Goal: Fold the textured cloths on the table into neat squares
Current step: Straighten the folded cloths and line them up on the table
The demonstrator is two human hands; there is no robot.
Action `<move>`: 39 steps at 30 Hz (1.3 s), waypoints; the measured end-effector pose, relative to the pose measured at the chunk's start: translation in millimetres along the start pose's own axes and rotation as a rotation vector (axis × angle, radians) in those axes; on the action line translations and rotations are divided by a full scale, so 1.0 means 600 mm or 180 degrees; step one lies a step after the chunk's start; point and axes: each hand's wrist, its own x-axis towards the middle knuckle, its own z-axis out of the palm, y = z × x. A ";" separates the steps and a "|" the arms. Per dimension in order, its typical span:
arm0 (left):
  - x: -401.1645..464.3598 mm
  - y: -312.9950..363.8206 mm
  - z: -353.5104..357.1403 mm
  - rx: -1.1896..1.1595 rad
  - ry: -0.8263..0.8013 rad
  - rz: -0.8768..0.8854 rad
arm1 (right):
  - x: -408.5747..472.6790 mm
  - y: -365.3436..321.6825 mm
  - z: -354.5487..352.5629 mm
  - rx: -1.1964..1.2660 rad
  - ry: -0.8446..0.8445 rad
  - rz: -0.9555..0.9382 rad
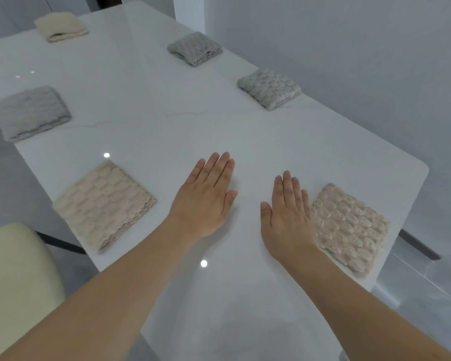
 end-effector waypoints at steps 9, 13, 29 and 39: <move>-0.038 -0.130 -0.029 0.0058 0.0052 0.0158 | -0.013 -0.124 0.042 0.0101 -0.0052 0.0162; -0.056 -0.183 -0.031 -0.0023 0.0040 0.0130 | -0.010 -0.175 0.054 0.0195 -0.0049 0.0236; -0.119 -0.465 0.001 -0.0841 -0.0355 0.0501 | -0.011 -0.423 0.164 0.1509 0.0572 0.1337; -0.130 -0.469 -0.011 -0.3344 -0.0951 0.0131 | 0.008 -0.512 0.162 0.3180 0.0916 0.1302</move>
